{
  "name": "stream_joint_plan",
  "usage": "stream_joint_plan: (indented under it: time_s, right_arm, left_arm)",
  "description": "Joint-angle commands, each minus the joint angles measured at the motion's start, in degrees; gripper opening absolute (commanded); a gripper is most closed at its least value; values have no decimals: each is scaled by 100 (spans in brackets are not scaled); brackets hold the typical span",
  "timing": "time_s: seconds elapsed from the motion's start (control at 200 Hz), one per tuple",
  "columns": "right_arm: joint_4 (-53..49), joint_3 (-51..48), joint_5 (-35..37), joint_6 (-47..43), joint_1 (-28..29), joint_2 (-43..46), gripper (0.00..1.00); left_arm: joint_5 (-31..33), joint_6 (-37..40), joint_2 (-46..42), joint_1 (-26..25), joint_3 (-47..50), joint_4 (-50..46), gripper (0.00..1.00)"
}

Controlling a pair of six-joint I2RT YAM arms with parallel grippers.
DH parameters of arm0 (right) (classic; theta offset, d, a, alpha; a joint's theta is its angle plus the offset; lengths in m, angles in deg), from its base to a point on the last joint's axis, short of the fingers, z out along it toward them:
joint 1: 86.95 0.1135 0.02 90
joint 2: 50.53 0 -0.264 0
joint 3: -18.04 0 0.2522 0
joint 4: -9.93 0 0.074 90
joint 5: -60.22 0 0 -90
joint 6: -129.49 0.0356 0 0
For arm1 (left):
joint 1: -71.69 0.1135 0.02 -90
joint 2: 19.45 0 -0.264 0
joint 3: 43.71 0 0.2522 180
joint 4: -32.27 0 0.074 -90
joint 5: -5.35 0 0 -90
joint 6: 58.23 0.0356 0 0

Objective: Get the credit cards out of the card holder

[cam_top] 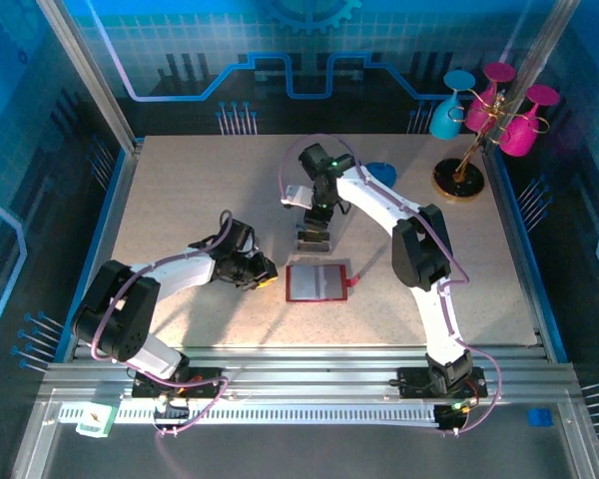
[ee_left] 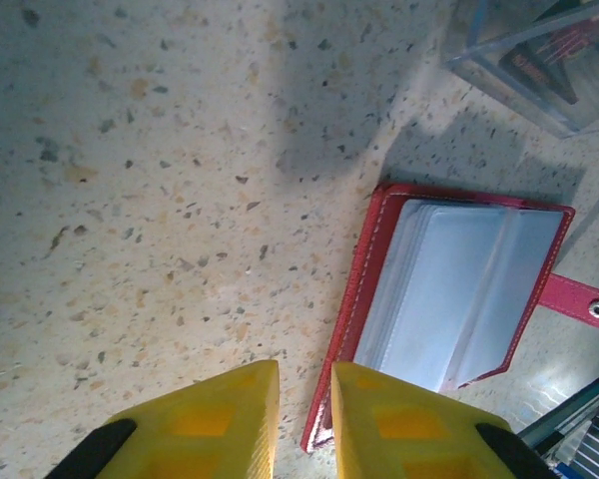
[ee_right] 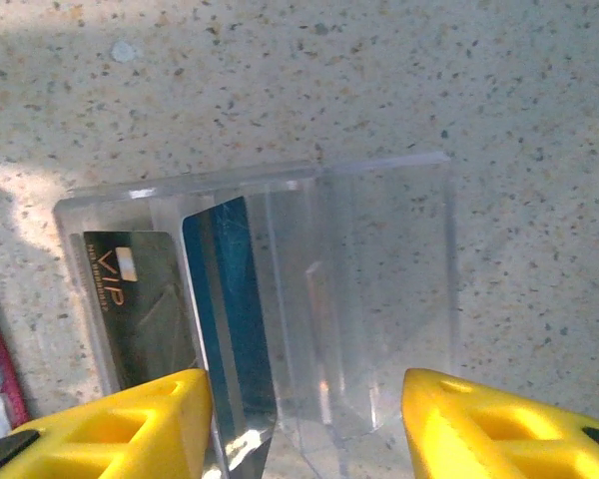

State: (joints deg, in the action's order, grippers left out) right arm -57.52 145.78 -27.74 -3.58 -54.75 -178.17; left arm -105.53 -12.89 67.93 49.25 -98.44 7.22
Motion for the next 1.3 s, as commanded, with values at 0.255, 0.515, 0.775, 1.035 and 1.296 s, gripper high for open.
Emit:
stream_joint_plan:
  time_s: [0.255, 0.515, 0.775, 1.035, 1.296]
  right_arm:
    - [1018, -363, 740, 79, 76, 278, 53]
    - [1397, -724, 794, 88, 84, 475, 53]
    - [1167, -815, 34, 140, 67, 756, 53]
    - [1498, -741, 500, 229, 40, 568, 54]
    - [1441, -695, 643, 110, 23, 266, 54]
  left_arm:
    - [-91, 29, -125, 38, 98, 13, 21]
    - [-96, 28, -108, 39, 76, 15, 21]
    - [-91, 28, -111, 40, 55, 4, 21]
    - [-100, 28, -106, 38, 22, -6, 21]
    - [-82, 28, -150, 38, 89, -6, 21]
